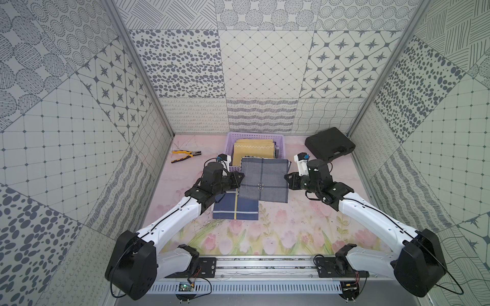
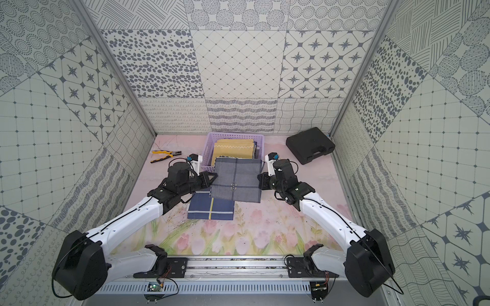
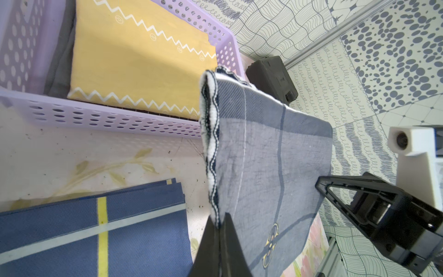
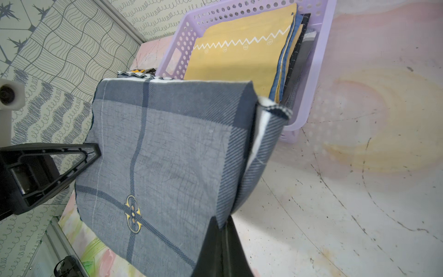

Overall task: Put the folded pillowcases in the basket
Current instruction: Place the pillowcase in the basket.

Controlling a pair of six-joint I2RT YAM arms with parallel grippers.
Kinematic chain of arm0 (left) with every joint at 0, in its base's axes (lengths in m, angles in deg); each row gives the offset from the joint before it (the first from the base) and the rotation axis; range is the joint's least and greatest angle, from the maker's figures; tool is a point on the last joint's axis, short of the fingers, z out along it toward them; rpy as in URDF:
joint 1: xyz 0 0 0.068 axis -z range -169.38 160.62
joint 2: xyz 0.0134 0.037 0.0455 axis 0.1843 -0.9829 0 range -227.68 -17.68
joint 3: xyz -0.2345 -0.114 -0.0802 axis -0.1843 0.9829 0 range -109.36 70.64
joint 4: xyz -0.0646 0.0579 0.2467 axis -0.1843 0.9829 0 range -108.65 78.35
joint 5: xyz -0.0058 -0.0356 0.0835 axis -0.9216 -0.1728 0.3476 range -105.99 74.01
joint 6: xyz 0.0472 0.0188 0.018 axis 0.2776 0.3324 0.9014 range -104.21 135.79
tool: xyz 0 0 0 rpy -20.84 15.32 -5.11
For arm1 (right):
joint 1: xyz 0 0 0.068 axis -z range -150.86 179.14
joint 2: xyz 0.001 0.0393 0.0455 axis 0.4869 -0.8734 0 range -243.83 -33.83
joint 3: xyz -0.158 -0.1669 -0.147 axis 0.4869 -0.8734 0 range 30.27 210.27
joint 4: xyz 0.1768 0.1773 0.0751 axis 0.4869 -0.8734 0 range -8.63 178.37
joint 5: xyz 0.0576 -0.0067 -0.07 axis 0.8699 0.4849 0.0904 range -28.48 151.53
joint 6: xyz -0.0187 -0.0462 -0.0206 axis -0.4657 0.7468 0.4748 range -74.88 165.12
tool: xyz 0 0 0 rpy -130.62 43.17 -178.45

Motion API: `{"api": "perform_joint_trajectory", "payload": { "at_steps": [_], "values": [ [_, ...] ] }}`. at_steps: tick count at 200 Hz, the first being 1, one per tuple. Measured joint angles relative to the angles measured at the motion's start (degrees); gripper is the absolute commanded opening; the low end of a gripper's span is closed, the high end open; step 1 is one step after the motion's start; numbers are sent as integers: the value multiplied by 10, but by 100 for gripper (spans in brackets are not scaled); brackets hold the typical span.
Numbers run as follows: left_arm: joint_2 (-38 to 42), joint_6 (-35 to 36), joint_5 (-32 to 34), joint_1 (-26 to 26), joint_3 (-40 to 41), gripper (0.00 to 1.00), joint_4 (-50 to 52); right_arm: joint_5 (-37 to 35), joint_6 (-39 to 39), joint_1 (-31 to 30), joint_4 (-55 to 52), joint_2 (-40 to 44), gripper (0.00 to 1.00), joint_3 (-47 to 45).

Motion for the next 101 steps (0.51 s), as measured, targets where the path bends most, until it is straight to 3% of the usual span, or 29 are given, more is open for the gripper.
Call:
{"api": "perform_joint_trajectory", "payload": {
  "at_steps": [101],
  "values": [
    [-153, 34, -3, -64, -124, 0, -21, 23, 21, 39, 53, -185, 0, 146]
  ]
}}
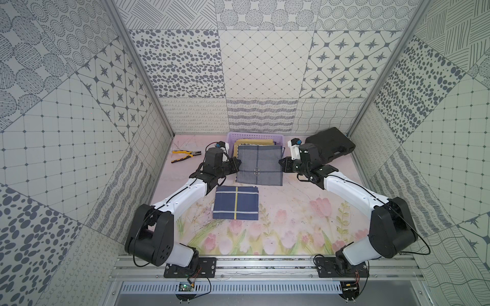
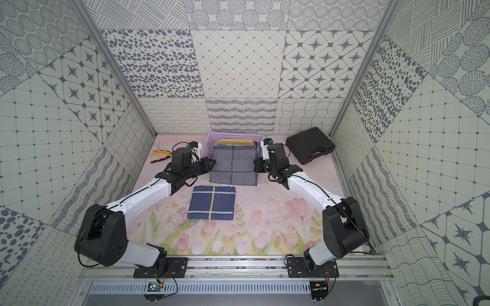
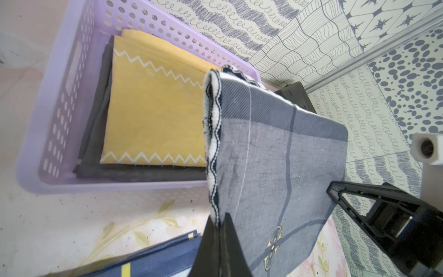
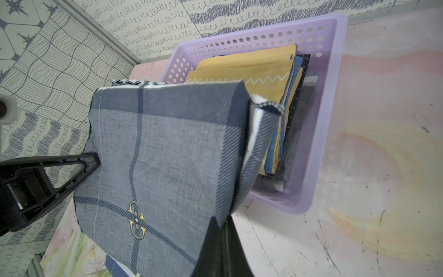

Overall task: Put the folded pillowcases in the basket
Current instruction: Place the pillowcase in the basket.

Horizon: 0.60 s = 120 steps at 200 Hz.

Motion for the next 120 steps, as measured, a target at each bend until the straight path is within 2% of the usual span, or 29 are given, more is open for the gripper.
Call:
{"api": "perform_joint_trajectory", "payload": {
  "at_steps": [120],
  "values": [
    [-207, 31, -21, -56, -183, 0, -23, 44, 2, 37, 34, -208, 0, 196]
  ]
}}
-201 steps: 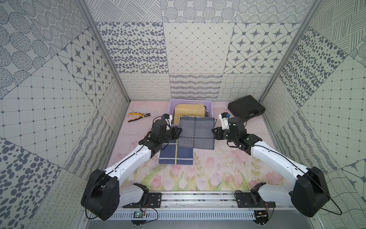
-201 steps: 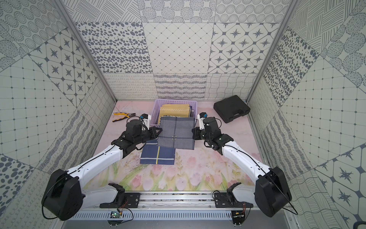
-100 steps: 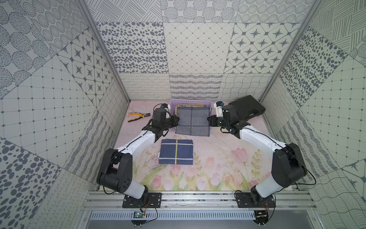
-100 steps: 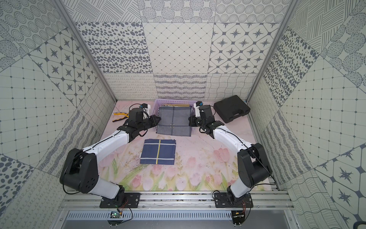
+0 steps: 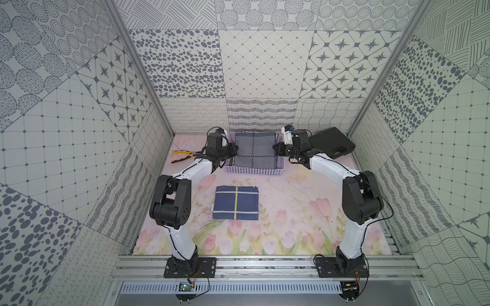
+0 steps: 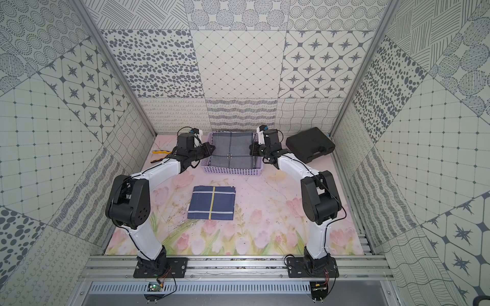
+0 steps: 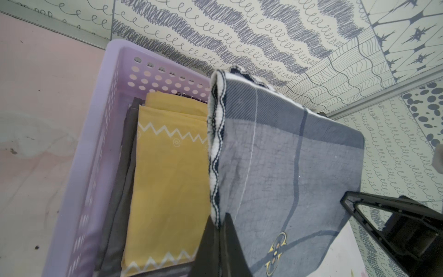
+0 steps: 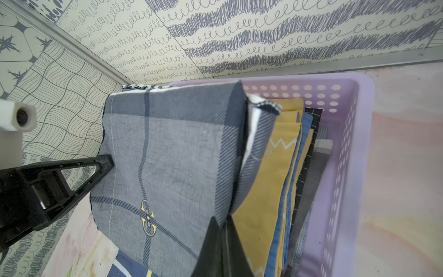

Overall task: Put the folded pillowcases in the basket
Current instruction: Place the pillowcase in the basket.

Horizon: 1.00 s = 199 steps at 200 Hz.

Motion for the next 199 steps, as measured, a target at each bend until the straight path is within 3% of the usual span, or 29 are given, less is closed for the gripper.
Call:
{"api": "perform_joint_trajectory", "payload": {
  "at_steps": [97, 104, 114, 119, 128, 149, 199],
  "values": [
    [-87, 5, -24, -19, -73, 0, -8, 13, -2, 3, 0, -49, 0, 54],
    [-88, 5, -26, -20, -74, 21, -8, 13, -2, 3, 0, -49, 16, 54],
    [-90, 5, -28, -21, -77, 61, -8, 13, -6, 3, -1, -49, 42, 54],
    [-90, 6, -28, -21, -78, 78, -8, 12, -5, 3, -1, -49, 48, 54],
    [-91, 4, -28, -22, -80, 98, -7, 11, -6, 4, -1, -49, 54, 54],
    [-90, -2, -30, -26, -80, 100, -9, 7, -10, 6, -2, -49, 60, 54],
    [-48, -22, -38, -36, -33, 99, -10, -13, -14, 6, -8, -4, 63, 5]
  ]
}}
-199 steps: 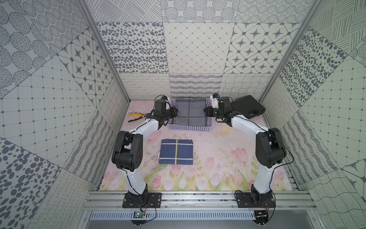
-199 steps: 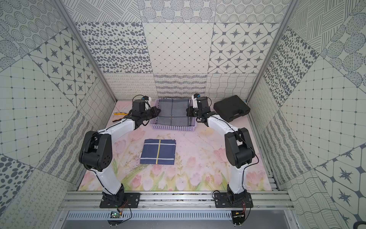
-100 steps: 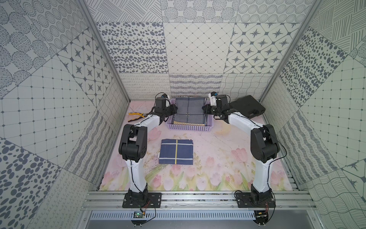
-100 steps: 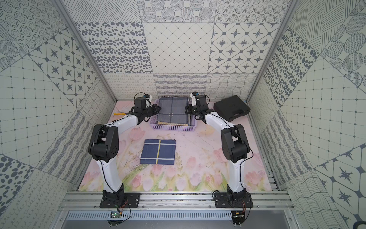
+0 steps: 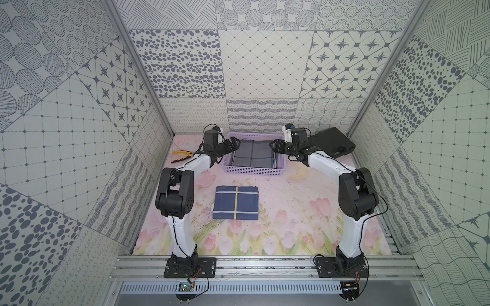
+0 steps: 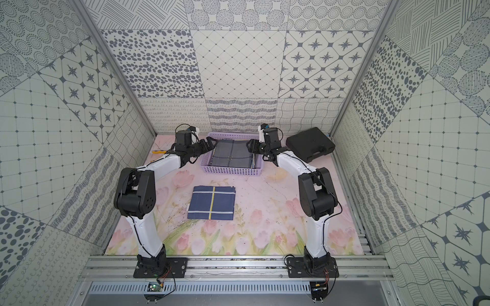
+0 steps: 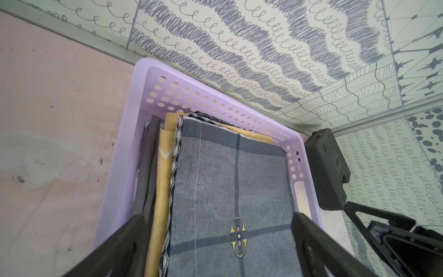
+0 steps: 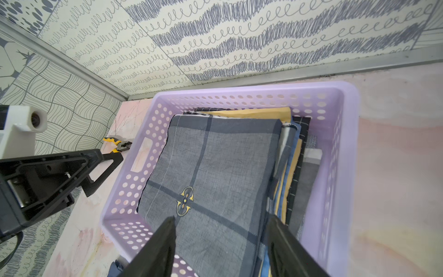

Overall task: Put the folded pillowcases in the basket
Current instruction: Place the pillowcase in the basket.

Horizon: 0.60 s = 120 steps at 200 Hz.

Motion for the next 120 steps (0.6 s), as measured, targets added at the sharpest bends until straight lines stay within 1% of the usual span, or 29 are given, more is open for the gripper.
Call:
{"api": "perform_joint_trajectory", "payload": {
  "at_steps": [33, 79, 95, 120],
  "values": [
    [66, -14, -2, 0, 80, 99, -10, -4, -12, 0, -5, 75, 64, -72],
    [175, -26, -1, -1, 226, 99, -15, 5, -43, -7, -6, 170, 65, -180],
    [211, -28, 0, 1, 268, 99, -14, 4, -52, -20, -8, 193, 66, -215],
    [269, -30, 4, 11, 321, 100, -6, 0, -64, -56, -12, 217, 66, -259]
  ]
}}
